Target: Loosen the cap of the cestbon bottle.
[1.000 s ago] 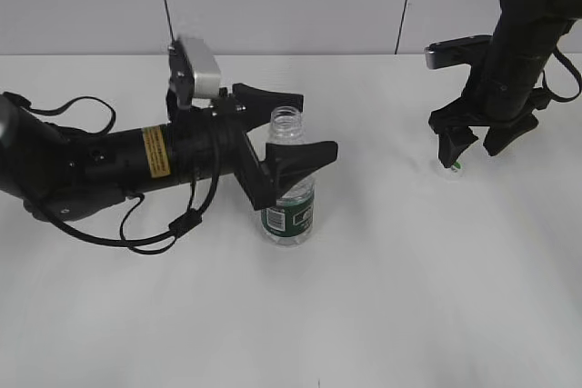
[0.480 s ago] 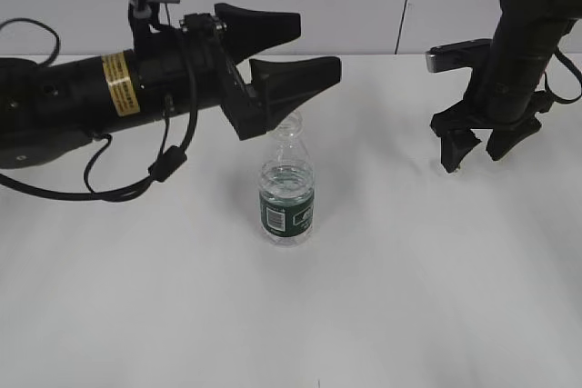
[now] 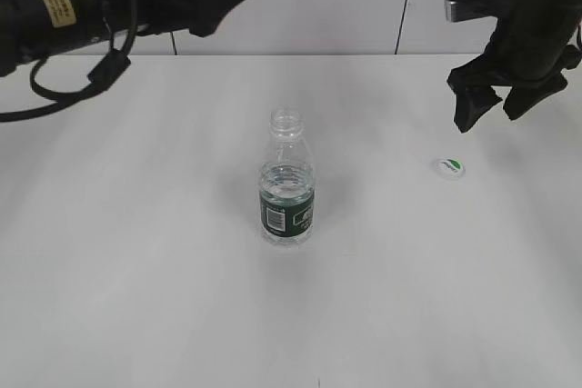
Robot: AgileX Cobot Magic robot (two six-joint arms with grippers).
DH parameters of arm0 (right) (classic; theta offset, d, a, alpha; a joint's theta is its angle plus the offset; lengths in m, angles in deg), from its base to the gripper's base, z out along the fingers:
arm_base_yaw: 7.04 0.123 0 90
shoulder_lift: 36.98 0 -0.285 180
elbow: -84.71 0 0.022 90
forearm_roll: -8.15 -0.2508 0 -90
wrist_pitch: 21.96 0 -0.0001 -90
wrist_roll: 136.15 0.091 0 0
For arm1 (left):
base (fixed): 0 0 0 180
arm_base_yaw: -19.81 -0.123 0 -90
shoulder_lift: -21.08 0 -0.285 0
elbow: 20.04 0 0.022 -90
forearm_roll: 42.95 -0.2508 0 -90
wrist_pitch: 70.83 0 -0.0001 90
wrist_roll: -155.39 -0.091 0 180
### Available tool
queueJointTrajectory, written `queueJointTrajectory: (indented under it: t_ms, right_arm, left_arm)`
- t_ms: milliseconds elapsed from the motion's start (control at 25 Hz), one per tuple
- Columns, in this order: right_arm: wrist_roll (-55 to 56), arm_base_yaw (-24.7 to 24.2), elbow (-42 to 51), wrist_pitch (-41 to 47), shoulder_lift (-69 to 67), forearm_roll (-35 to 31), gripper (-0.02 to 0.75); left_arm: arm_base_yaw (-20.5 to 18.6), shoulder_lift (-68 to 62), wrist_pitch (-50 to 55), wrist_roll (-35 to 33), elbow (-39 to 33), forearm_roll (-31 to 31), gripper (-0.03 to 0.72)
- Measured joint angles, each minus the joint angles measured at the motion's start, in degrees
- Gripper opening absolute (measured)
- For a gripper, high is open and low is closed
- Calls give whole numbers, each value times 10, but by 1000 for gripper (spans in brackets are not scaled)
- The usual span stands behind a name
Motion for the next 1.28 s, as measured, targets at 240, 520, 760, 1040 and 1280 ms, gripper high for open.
queueJointTrajectory:
  t_ms: [240, 520, 760, 1040, 1280]
  right_arm:
    - [1, 0, 0, 19, 44, -13, 576]
    - [7, 0, 0, 67, 51, -28, 576]
    - [8, 0, 0, 109, 51, -28, 575]
    - [19, -28, 0, 114, 51, -28, 577]
    - [24, -72, 0, 115, 51, -18, 578]
  left_arm:
    - [-43, 39, 166, 1, 1, 68, 557]
    - [-113, 46, 342, 1, 16, 89, 557]
    - [-162, 47, 533, -11, 69, 96, 552]
    - [-199, 47, 676, -82, 111, 142, 508]
    - [-257, 47, 702, -212, 137, 290, 501]
